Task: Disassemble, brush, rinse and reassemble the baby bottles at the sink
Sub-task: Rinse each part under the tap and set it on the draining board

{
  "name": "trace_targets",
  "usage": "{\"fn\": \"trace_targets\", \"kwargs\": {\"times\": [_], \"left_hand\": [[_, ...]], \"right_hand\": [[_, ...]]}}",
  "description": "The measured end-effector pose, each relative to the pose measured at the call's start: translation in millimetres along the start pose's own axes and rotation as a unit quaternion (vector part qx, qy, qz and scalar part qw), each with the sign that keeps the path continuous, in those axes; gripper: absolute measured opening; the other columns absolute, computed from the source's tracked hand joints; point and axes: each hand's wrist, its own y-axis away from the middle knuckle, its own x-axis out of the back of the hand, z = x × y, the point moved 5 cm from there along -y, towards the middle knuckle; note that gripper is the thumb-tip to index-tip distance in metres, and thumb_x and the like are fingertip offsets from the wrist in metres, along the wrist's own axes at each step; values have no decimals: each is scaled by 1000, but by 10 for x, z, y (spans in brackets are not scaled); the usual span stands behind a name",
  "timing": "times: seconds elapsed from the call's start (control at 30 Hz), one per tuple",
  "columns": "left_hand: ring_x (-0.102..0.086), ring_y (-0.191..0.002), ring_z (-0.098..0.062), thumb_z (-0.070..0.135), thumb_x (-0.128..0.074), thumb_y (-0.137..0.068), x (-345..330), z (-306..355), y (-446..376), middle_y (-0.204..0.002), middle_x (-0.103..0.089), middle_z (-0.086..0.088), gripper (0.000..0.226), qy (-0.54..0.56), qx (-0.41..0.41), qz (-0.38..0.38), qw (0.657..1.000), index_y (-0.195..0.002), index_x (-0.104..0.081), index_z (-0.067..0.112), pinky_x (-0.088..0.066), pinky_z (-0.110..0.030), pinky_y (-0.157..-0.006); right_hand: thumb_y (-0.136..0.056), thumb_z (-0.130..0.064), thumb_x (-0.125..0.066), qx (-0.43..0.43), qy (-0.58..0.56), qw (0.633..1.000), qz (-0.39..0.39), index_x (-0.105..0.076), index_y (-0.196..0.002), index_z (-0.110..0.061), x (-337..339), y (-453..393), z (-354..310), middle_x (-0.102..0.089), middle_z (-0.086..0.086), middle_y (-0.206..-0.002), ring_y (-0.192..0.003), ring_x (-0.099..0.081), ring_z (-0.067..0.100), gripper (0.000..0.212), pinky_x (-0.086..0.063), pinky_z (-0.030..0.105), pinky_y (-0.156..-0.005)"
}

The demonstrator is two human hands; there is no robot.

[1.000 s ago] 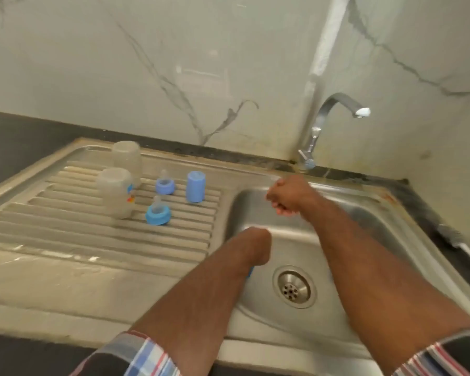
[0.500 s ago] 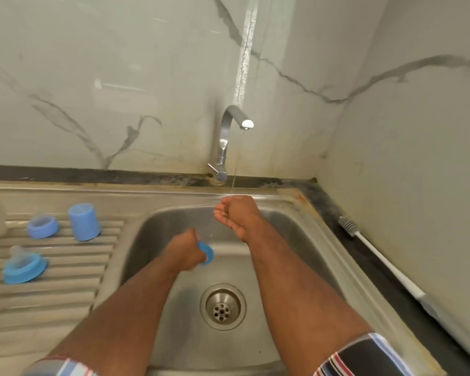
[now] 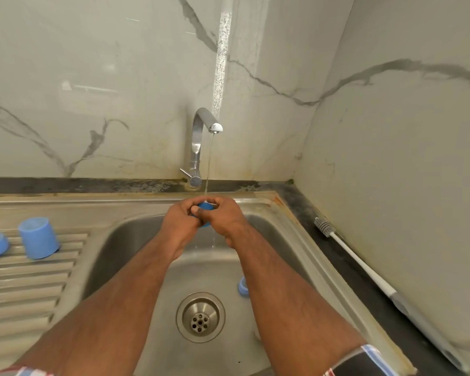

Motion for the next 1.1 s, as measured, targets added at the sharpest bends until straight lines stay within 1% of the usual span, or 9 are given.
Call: {"fn": "trace_targets", "kwargs": {"times": [0.1, 0.23, 0.37, 0.5, 0.57, 0.67, 0.8, 0.93, 1.1], "left_hand": [[-65, -116, -22, -17, -61, -90, 47, -55, -30, -127, -67, -9, 53, 90, 32, 49, 994, -138, -59, 6, -53, -28, -87], [-71, -97, -27, 3, -58, -101, -14, -76, 64, -109, -74, -12, 25, 133, 93, 23, 986, -122, -69, 11, -58, -39, -85], [-71, -104, -26, -10, -53, -98, 49, -30, 127, -110, -75, -9, 35, 92, 78, 26, 992, -111, -74, 16, -59, -40, -93], [-71, -108, -23, -17, -57, -92, 206, -39, 87, -119, -73, -5, 44, 94, 75, 18, 993, -119, -72, 16, -59, -37, -94], [-70, -111, -21, -17, -54, -93, 293, -59, 43, -125, -69, -1, 47, 137, 81, 45, 986, -125, -68, 15, -58, -37, -95], [-70, -110, -22, -4, -56, -99, 324, -104, 0, -120, -72, -4, 34, 146, 106, 81, 980, -123, -68, 17, -56, -41, -98], [-69, -106, -23, 15, -52, -106, 275, -125, -39, -116, -74, -8, 22, 141, 139, 80, 977, -112, -72, 22, -59, -40, -93], [-68, -105, -23, 18, -50, -107, 251, -48, -32, -117, -70, -4, 22, 136, 178, 79, 971, -118, -68, 22, -58, -44, -95], [-69, -98, -35, 35, -48, -108, 120, 42, 107, -114, -69, -18, 33, 156, 288, 48, 944, -122, -66, 11, -62, -46, -86]], "right_hand": [[-79, -25, -84, -31, -85, 994, 56, -69, -104, -13, 80, -28, 54, -70, 7, -99, -93, -69, 23, 31, -59, 45, -88], [-83, -7, -73, -52, -286, 955, 55, -63, -100, -13, 37, 58, 46, -68, 13, -103, -102, -68, 33, 21, -57, 50, -91], [-75, -7, -78, -55, -129, 990, 27, -60, -104, -17, 81, 85, 101, -67, 9, -109, -102, -67, 24, 35, -59, 42, -87], [-75, -26, -88, -4, -58, 998, -28, -53, -134, -19, 36, 73, 54, -62, 6, -122, -107, -64, 20, 70, -57, 40, -95], [-78, -28, -85, 38, -24, 999, 15, -55, -136, -16, 30, 61, -4, -61, 2, -123, -108, -61, 17, 67, -55, 38, -96], [-77, -28, -86, 70, 17, 996, 53, -56, -119, -22, -10, 62, -46, -63, -2, -116, -98, -61, 12, 52, -55, 28, -87], [-76, -33, -86, 73, 13, 993, 93, -56, -121, -26, 18, 48, -51, -60, -17, -104, -91, -60, 3, 55, -46, 14, -74], [-79, -25, -83, 43, 52, 996, 65, -58, -126, -21, -12, 130, -15, -60, -13, -111, -98, -62, 9, 54, -47, 18, -79], [-76, -29, -85, 0, 41, 997, 71, -58, -120, -24, 115, 145, -182, -61, -16, -104, -98, -65, 10, 51, -52, 25, -84]]}}
